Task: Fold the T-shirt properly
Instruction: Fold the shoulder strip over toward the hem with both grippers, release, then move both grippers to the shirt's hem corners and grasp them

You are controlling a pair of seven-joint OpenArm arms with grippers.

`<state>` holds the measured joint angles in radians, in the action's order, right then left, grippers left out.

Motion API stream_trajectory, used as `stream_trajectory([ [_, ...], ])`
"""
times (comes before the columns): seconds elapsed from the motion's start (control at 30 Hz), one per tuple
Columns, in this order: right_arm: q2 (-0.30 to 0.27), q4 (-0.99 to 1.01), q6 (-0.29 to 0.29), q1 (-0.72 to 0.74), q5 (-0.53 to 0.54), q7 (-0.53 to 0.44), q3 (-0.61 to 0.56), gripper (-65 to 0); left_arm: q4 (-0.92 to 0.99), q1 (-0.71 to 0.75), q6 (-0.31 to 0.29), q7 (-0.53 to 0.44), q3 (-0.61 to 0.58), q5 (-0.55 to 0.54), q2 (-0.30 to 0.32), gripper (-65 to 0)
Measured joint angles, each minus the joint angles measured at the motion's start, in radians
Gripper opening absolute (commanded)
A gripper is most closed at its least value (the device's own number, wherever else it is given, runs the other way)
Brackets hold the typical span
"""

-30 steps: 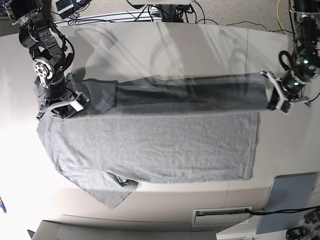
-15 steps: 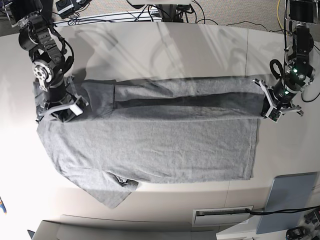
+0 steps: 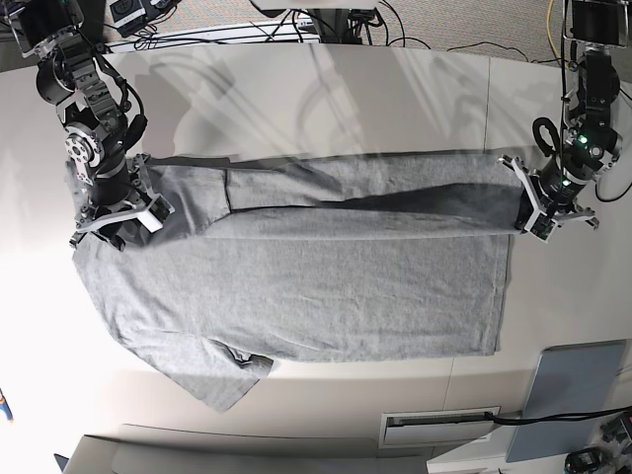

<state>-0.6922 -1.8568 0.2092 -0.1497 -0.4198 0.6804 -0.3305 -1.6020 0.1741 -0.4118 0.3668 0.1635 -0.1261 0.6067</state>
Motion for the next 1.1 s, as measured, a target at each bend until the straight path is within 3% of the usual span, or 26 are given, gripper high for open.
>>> stream_trajectory([
  [0.1,0.000,0.000,-0.029,0.000,0.002,0.018,0.000,-42.9,0.000,0.000,0.000,0.043,0.000,-0.034,0.000,-38.1],
  [0.2,0.000,0.000,-0.130,0.000,0.039,0.066,0.000,-43.2,0.000,0.000,0.001,0.113,0.000,-0.115,0.000,-38.7],
  [0.27,0.000,0.000,-0.174,0.000,0.121,0.098,0.001,-47.2,0.000,0.006,0.004,0.143,0.000,-0.200,0.000,-47.4],
  [0.33,0.001,0.000,-0.198,0.000,0.183,0.115,0.003,-54.7,0.000,0.021,-0.014,0.150,0.000,-0.286,0.000,-61.3],
  [0.37,0.001,0.000,-0.214,-0.003,0.204,0.119,0.008,-58.9,0.000,0.031,-0.017,0.148,0.000,-0.316,-0.003,-65.0],
  [0.43,0.010,0.009,-0.217,-0.003,0.211,0.115,0.040,-65.0,0.000,0.045,0.000,0.156,0.000,-0.329,-0.021,-65.0],
  [0.57,0.051,0.116,-0.231,0.000,0.271,0.089,0.130,-65.0,0.001,0.048,0.095,0.156,0.002,-0.333,-0.095,-65.0],
  [0.77,0.136,0.267,-0.124,-0.006,0.385,0.066,0.170,-65.0,0.034,0.047,0.101,0.157,0.001,-0.338,-0.191,-65.0],
  [0.9,0.138,0.304,-0.130,-0.008,0.418,0.087,0.172,-65.0,0.061,0.059,0.135,0.175,0.001,-0.340,-0.199,-65.0],
  [1.1,0.127,0.285,-0.138,-0.072,0.394,0.063,0.174,-65.0,0.049,0.133,0.132,0.144,0.009,-0.361,-0.163,-65.0],
])
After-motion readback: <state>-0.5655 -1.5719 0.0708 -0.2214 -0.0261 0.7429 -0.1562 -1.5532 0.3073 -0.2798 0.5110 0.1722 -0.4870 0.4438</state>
